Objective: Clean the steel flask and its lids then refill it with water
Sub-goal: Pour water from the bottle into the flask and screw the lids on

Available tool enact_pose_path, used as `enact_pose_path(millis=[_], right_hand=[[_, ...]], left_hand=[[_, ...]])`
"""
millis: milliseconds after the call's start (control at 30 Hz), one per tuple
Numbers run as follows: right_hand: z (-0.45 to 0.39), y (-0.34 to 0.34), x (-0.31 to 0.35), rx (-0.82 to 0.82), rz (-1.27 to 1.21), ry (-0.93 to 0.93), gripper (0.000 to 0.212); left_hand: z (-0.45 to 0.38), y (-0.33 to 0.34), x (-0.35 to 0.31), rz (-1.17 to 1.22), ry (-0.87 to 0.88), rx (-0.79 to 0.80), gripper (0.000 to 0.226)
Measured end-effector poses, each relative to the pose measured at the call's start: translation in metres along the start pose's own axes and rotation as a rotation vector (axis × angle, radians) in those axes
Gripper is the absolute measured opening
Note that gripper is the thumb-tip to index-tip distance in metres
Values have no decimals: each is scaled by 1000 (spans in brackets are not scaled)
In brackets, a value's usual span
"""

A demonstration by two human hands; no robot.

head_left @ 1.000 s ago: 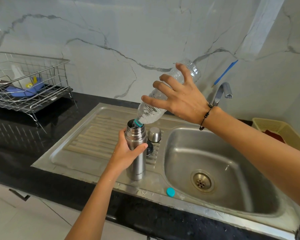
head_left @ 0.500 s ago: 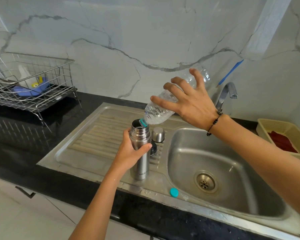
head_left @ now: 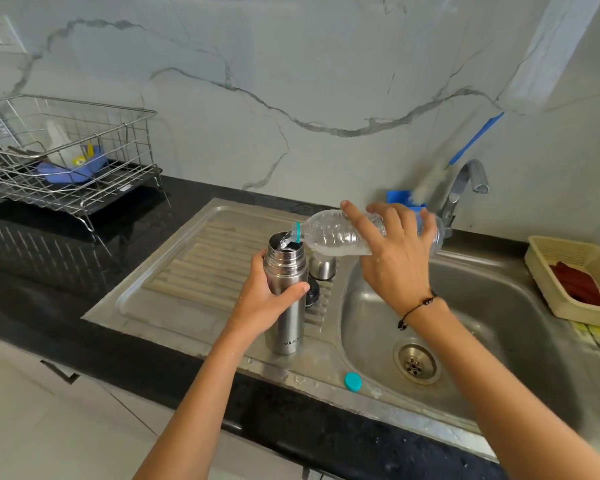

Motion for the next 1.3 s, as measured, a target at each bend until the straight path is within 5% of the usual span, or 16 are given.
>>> enact_pose_path(millis=[167,300,400,500,633,867,967,1133,1300], right_hand=[[26,17,8,167,-266,175,85],[49,19,21,321,-764,306,77],[73,14,29,449,-1134,441,66],[104,20,43,614,-1283,511,58],[130,32,58,730,-1327,481,67],[135,30,60,981,-1430,156,88],[134,39,43,1090,-1348,109,81],[138,76,15,1104,-568,-44,40],[159,94,24,1215,-507,-280,40]], left_hand=[[-1,1,0,-3,20,-13,77],[4,0,3,34,49,-46,87],[27,-2,7,-3,146,-237,88],[64,8,14,-79,321,-407,59],[81,36,27,-79,317,-228,40],[75,54,18,-83,255,-29,56],[73,55,18,-71,231,-13,58],[73,55,17,-53,210,4,54],[73,57,18,-26,201,3,53]])
Point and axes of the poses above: each hand's wrist, its own z-axis away from the middle knuckle, its own y-axis out of the palm, x = y × z, the point moved 5 cm from there along -z, towards the middle knuckle, and after that the axes turned 10 degrees about x, right-handed, at the moved point
